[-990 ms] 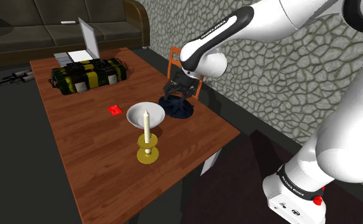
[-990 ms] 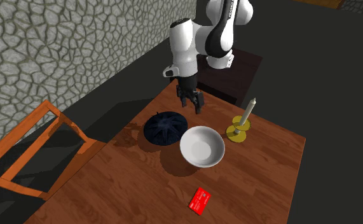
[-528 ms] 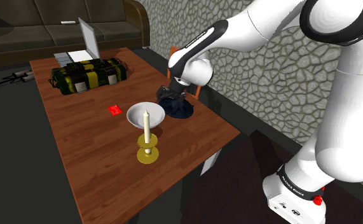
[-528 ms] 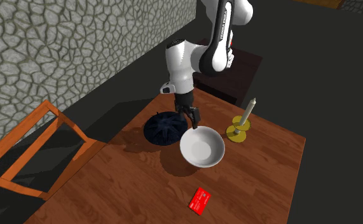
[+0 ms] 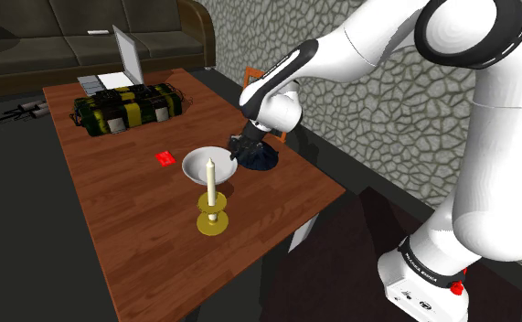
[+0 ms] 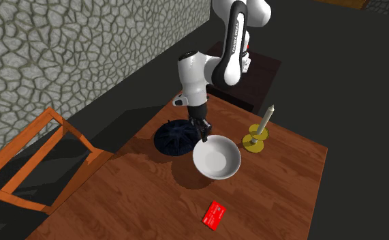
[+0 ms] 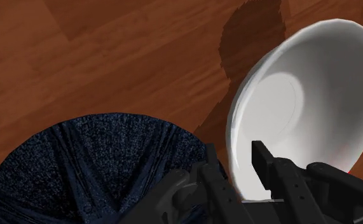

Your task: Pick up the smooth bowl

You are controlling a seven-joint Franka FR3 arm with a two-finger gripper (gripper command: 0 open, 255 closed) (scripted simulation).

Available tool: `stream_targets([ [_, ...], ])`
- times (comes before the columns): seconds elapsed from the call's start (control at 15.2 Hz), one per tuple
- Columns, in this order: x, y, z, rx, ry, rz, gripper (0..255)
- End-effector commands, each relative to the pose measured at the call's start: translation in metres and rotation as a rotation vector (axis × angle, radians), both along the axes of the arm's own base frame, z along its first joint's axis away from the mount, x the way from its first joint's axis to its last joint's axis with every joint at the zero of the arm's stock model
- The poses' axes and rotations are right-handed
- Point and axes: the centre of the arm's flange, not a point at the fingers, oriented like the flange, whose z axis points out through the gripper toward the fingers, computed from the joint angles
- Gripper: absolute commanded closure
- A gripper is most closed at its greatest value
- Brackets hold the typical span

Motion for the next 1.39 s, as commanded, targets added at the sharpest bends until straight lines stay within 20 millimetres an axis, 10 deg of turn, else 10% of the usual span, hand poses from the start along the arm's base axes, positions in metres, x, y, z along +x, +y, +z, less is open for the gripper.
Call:
stream_targets([
  [0.0, 0.000, 0.000, 0.000, 0.000, 0.000, 0.000, 255],
  [0.46, 0.000, 0.000, 0.000, 0.000, 0.000, 0.000, 255],
  [1.32, 0.000, 0.000, 0.068, 0.000, 0.000, 0.000, 255],
])
